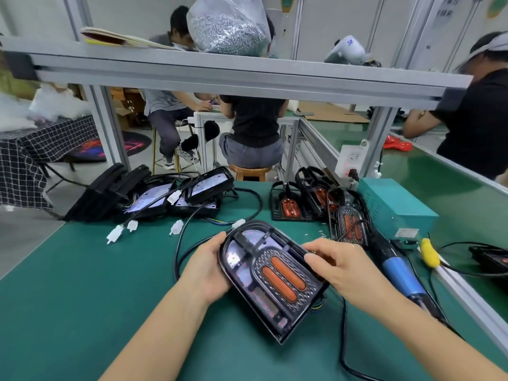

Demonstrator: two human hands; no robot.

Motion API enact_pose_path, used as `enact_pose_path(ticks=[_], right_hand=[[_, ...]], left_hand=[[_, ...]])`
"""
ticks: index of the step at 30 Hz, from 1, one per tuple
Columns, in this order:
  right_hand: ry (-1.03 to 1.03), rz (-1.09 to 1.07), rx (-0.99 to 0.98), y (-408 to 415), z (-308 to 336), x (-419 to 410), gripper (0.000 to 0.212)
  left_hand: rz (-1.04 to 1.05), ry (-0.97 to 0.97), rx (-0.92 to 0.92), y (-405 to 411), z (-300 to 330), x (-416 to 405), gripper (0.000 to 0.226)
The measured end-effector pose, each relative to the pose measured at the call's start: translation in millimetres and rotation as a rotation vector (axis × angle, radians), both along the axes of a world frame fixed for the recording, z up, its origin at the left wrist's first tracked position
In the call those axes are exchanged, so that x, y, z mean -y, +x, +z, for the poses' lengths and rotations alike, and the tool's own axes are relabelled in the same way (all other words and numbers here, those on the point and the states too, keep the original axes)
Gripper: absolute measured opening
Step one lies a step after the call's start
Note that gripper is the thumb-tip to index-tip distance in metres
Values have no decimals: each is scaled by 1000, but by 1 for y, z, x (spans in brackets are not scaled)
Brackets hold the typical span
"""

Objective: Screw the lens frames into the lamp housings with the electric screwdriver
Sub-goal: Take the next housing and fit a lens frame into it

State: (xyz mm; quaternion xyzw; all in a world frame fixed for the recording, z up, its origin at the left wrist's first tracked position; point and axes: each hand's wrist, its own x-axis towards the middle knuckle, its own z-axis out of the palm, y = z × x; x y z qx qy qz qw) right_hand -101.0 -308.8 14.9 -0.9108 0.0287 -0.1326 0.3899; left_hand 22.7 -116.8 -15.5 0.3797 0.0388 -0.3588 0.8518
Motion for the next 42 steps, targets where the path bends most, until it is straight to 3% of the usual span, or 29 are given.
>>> enact_pose_path(ticks=[4, 12, 21, 24, 27, 30, 34, 39, 42], right_hand=[[-58, -45, -9, -2, -3, 0, 19], [-459, -157, 88, -3, -10, -6, 13], [-488, -189, 154, -2, -15, -9, 16], [-354, -197, 115, 4, -18, -7, 22], [-112, -144, -61, 14, -20, -4, 8], [-100, -137, -94, 20, -19, -7, 10], [-75, -129, -108, 23, -24, -13, 11], [-24, -62, -187, 20, -31, -12, 28], [10, -50, -195, 12, -28, -1, 23]], left_hand=[[33, 37, 1, -4, 2, -1, 34], [43, 100, 23, -11, -4, -1, 37], [53, 75, 51, -13, -6, 0, 43], [44, 54, 50, -11, -8, 1, 46], [40, 75, 64, -7, -9, 0, 45], [22, 115, 74, -1, -8, -3, 40], [22, 268, 124, 13, -6, -5, 51], [99, 449, 203, 24, -12, 0, 16], [176, 450, 231, 26, -14, 4, 9]])
